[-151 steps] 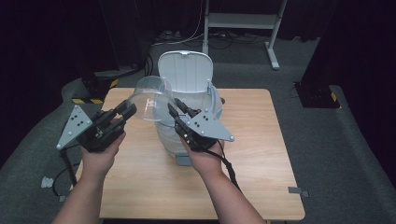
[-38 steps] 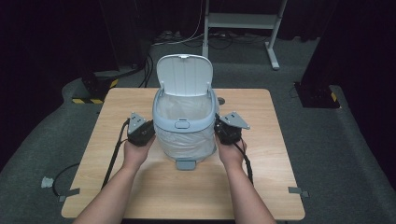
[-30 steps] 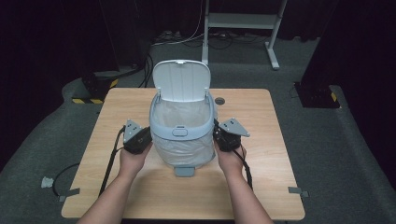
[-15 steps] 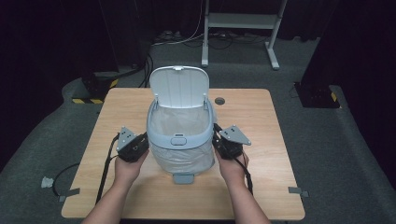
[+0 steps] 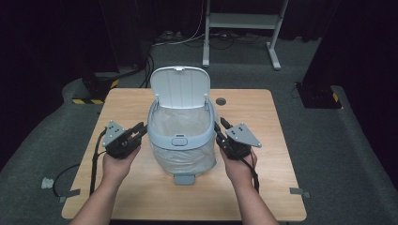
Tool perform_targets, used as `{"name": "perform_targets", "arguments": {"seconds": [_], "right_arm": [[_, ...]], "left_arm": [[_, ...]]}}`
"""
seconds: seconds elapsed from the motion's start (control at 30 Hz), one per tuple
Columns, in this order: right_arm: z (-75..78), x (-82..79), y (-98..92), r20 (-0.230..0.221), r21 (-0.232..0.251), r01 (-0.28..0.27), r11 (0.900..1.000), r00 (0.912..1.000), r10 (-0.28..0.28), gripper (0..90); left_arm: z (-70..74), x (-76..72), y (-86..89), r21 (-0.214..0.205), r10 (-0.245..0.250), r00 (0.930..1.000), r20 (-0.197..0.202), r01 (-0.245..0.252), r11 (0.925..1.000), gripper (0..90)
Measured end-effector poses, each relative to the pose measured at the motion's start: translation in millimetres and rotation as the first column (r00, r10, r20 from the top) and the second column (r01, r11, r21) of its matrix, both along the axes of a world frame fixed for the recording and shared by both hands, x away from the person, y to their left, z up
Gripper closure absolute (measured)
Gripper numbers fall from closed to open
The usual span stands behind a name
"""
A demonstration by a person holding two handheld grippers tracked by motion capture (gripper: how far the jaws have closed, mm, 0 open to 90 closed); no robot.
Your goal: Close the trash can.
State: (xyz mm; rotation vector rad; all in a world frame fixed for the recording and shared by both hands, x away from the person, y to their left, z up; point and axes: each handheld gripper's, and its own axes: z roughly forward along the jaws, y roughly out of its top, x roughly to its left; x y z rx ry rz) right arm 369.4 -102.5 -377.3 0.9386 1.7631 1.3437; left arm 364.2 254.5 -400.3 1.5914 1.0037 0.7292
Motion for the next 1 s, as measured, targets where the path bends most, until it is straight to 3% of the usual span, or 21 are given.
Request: {"name": "perform_targets", "arguments": {"seconds": [0.43,1.0], "right_arm": [[33.2,-4.3,-7.5,0.052,0.025,0.012,0.9996,0.9985,-0.014,68.3],[56.3,28.8,-0.1,0.055,0.044,0.029,0.9986,0.998,-0.031,68.1]], "left_arm": [[34.6,8.2,6.2,0.009,0.016,0.9996,0.021,-0.017,0.9998,67.3],[72.3,47.5,-4.0,0.026,0.024,0.9995,0.022,-0.025,0.9994,65.7]]}}
